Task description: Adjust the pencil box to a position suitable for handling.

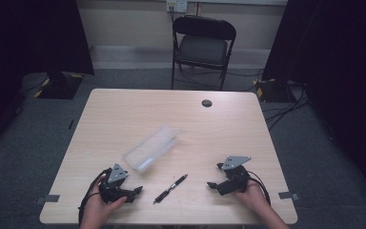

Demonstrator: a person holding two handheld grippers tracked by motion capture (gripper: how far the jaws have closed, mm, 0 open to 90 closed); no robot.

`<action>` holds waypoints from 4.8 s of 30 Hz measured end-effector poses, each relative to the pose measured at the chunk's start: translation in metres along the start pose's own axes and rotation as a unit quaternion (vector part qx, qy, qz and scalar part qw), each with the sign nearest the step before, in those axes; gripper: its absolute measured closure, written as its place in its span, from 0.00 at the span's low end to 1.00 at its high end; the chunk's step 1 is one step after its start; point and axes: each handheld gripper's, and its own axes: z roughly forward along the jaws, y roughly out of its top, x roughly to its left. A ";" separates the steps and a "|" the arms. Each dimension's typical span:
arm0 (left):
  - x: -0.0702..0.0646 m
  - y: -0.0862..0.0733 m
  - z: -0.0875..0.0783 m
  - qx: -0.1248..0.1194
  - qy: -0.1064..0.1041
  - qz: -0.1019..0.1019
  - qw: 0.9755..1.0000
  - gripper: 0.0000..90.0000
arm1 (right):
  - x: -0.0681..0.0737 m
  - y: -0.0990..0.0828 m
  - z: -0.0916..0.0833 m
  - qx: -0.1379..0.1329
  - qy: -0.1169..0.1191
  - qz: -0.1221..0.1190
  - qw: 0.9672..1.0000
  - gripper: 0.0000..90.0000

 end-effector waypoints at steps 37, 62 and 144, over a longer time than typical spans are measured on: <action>0.016 0.022 -0.002 -0.046 0.012 0.016 0.999 0.35 | 0.001 0.000 0.000 0.000 -0.004 0.002 1.000 0.15; 0.013 0.034 0.012 -0.042 0.012 0.013 0.999 0.62 | 0.002 -0.002 -0.002 0.001 -0.009 0.007 1.000 0.15; 0.061 0.040 0.014 -0.043 0.044 -0.084 0.995 0.64 | 0.003 -0.003 -0.003 0.000 -0.009 0.007 1.000 0.15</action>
